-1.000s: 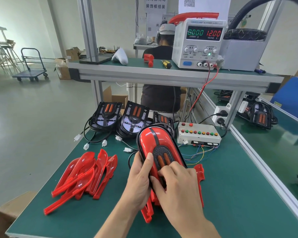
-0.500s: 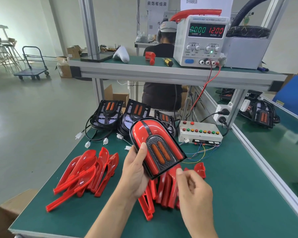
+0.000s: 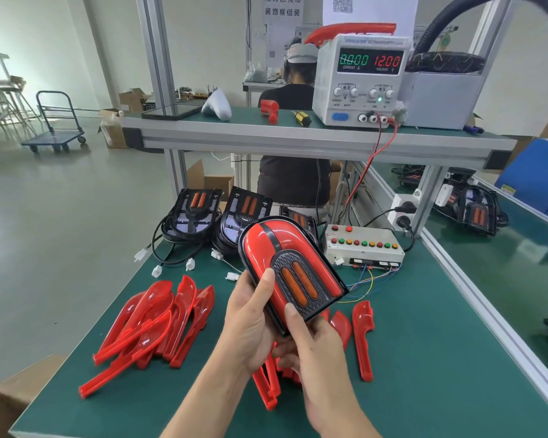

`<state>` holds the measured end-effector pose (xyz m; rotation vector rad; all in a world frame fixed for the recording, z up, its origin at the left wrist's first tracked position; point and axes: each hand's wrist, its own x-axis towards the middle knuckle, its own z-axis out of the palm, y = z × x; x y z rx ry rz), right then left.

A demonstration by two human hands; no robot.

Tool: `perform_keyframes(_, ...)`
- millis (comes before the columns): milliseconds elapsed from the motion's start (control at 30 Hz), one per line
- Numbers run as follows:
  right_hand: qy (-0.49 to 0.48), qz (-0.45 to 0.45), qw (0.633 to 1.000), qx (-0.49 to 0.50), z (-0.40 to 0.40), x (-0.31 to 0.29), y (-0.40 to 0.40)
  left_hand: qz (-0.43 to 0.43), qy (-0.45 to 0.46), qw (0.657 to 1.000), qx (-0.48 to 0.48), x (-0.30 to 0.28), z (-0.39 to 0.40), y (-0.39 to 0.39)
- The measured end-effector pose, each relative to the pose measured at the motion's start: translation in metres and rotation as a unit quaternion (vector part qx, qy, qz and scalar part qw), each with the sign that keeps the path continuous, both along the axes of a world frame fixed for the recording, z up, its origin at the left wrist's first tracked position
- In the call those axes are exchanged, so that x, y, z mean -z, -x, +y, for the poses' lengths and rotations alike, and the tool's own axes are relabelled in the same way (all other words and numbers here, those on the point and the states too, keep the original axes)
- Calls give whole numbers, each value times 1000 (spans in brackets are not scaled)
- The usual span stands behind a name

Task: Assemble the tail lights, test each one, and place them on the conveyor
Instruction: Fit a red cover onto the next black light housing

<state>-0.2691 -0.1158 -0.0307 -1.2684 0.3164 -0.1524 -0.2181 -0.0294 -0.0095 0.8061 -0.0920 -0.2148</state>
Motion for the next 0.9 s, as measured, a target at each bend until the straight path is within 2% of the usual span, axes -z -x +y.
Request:
perform_keyframes(200,41,2,999,-21,-3,-2,-1,-27,-20,999,13,2,-2,2)
perform_keyframes(333,15,19,998,-54,-10,-2,-1,-42,-29,999,4,6,0,1)
perform_keyframes(533,12,-2,999,-49,-10,2,1,-57,-34,998,19,2,0,3)
perform_keyframes(700,28,-11,999,-24,-6,6,0,-50,-31,998,38,2,5,-1)
perform_keyframes(800,43,-19,999,-19,-7,8,2,-46,-67,995,53,-3,11,-7)
perform_keyframes(900,73,-24,997,-18,-7,12,3,-11,-98,995,26,-17,15,-17)
